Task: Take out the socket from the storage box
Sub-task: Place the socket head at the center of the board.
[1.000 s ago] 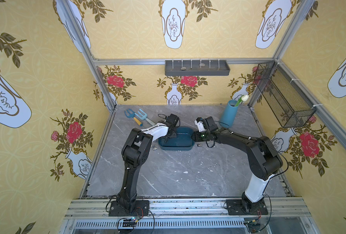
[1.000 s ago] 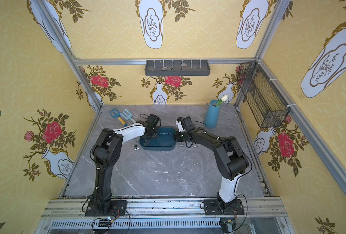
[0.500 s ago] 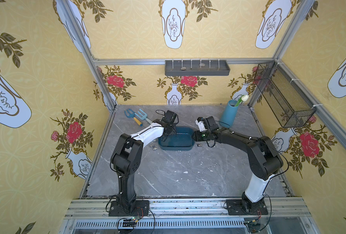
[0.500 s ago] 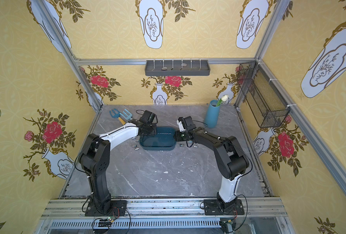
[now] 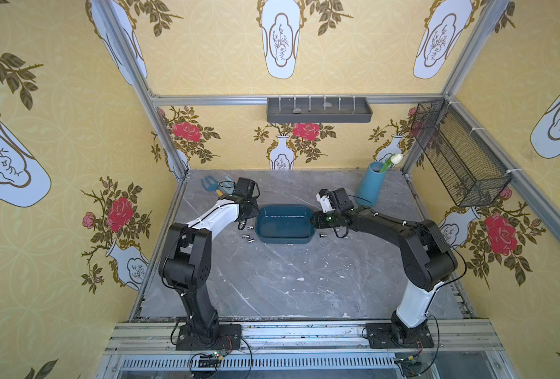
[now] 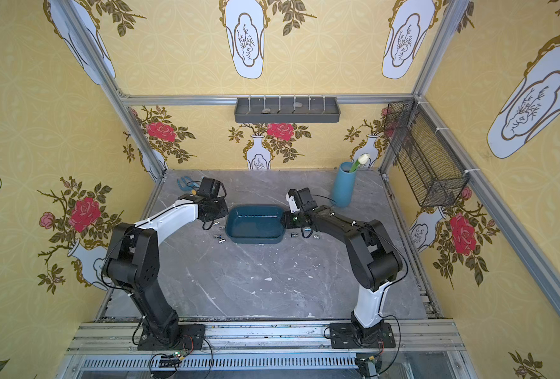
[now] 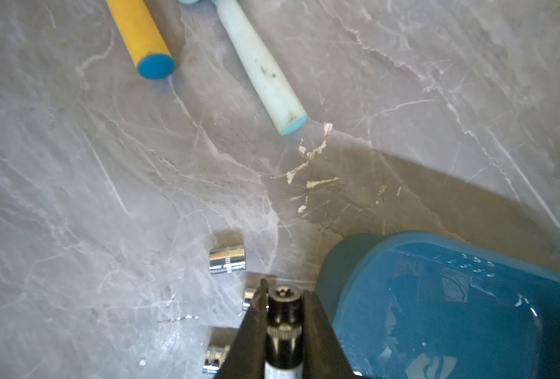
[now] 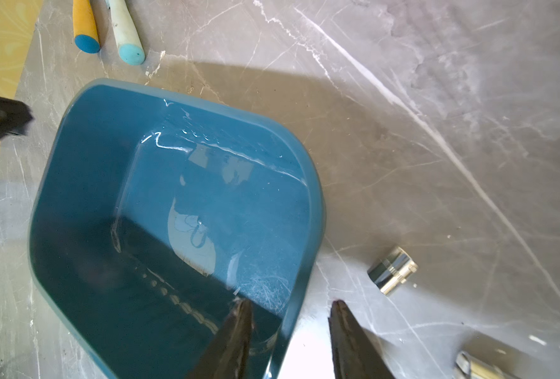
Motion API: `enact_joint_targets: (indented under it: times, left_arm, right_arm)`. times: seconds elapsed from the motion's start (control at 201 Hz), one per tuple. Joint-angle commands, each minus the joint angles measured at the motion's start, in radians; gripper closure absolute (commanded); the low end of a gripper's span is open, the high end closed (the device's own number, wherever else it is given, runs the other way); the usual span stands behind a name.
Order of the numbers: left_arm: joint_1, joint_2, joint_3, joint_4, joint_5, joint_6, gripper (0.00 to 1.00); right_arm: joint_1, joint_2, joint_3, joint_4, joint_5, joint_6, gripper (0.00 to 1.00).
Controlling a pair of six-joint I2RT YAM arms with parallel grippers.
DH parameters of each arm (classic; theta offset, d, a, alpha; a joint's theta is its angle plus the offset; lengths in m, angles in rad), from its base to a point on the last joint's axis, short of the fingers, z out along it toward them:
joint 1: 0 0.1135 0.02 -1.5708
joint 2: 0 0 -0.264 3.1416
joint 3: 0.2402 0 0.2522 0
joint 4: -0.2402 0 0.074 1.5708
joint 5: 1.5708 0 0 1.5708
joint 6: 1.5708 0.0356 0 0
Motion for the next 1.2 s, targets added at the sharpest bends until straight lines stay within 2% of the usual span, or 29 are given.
enact_joint_targets:
  times: [0.0,0.259,0.612,0.896,1.19]
  left_arm:
    - [0.025,0.047,0.000,0.049,0.010,-0.002,0.80]
    - [0.040,0.150,0.047,0.066,0.030,0.029,0.80]
    - [0.040,0.200,0.039,0.117,0.061,0.060,0.79]
    - [0.040,0.198,0.017,0.140,0.037,0.060,0.61]
    - [0.040,0.169,0.017,0.146,0.050,0.053,0.57]
  right_arm:
    - [0.000,0.002,0.009,0.008,-0.002,0.005,0.56]
    - [0.000,-0.005,0.008,-0.010,0.013,-0.003,0.56]
    - [-0.002,-0.005,0.016,-0.015,0.016,-0.002,0.56]
    - [-0.002,-0.002,0.017,-0.013,0.016,0.001,0.56]
    - [-0.001,-0.006,0.017,-0.015,0.017,0.001,0.56]
